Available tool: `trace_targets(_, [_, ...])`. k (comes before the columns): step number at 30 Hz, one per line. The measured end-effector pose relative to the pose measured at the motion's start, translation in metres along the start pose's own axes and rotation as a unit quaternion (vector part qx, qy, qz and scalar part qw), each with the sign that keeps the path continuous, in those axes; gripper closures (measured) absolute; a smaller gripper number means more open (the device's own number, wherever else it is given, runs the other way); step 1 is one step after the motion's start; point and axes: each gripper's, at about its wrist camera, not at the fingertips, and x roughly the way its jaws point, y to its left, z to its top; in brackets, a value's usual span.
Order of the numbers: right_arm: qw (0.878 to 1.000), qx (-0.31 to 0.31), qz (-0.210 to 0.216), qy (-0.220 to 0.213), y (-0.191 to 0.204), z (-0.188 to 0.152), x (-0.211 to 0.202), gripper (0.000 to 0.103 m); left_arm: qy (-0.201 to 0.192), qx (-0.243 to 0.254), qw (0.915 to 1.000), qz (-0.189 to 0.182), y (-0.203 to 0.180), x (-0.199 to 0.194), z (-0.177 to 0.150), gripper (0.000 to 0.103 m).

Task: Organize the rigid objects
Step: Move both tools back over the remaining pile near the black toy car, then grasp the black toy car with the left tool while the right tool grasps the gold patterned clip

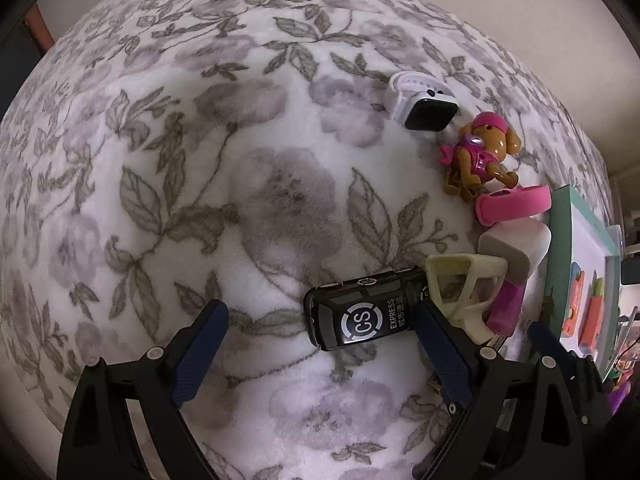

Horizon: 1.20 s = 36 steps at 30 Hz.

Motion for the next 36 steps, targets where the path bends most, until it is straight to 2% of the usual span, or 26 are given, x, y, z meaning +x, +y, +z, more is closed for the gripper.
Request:
trace_targets(1, [1.000, 0.003, 0.001, 0.001, 0.000, 0.000, 0.001, 0.015, 0.000, -0.001, 1.0000, 0.000, 0.000, 0.000, 0.000, 0.009])
trace_targets(6, [1.000, 0.017, -0.007, 0.001, -0.004, 0.000, 0.003, 0.027, 0.008, -0.012, 0.9998, -0.010, 0.006, 0.003, 0.000, 0.009])
trace_targets(9, [1.000, 0.014, -0.019, 0.000, -0.005, -0.001, 0.002, 0.039, 0.011, -0.017, 0.9996, -0.018, 0.013, 0.004, 0.001, 0.011])
trace_targets(13, [1.000, 0.011, -0.028, 0.000, -0.005, -0.001, -0.001, 0.054, 0.010, -0.014, 0.9993, -0.034, 0.012, 0.000, 0.000, 0.026])
trace_targets(18, [1.000, 0.006, -0.028, 0.002, -0.006, -0.003, -0.003, 0.059, 0.008, -0.004, 0.9988, -0.048, 0.008, -0.002, -0.001, 0.040])
trace_targets(19, [1.000, 0.003, -0.029, 0.002, -0.006, -0.003, -0.003, 0.064, 0.008, -0.004, 0.9986, -0.053, 0.008, -0.002, -0.002, 0.045])
trace_targets(25, [1.000, -0.010, -0.021, 0.007, -0.003, -0.007, -0.006, 0.073, 0.008, -0.005, 0.9985, -0.053, 0.010, -0.003, -0.002, 0.045])
trace_targets(36, [1.000, 0.001, 0.002, 0.006, -0.009, -0.006, -0.011, 0.076, 0.006, -0.002, 0.9995, -0.032, 0.007, -0.009, -0.003, 0.046])
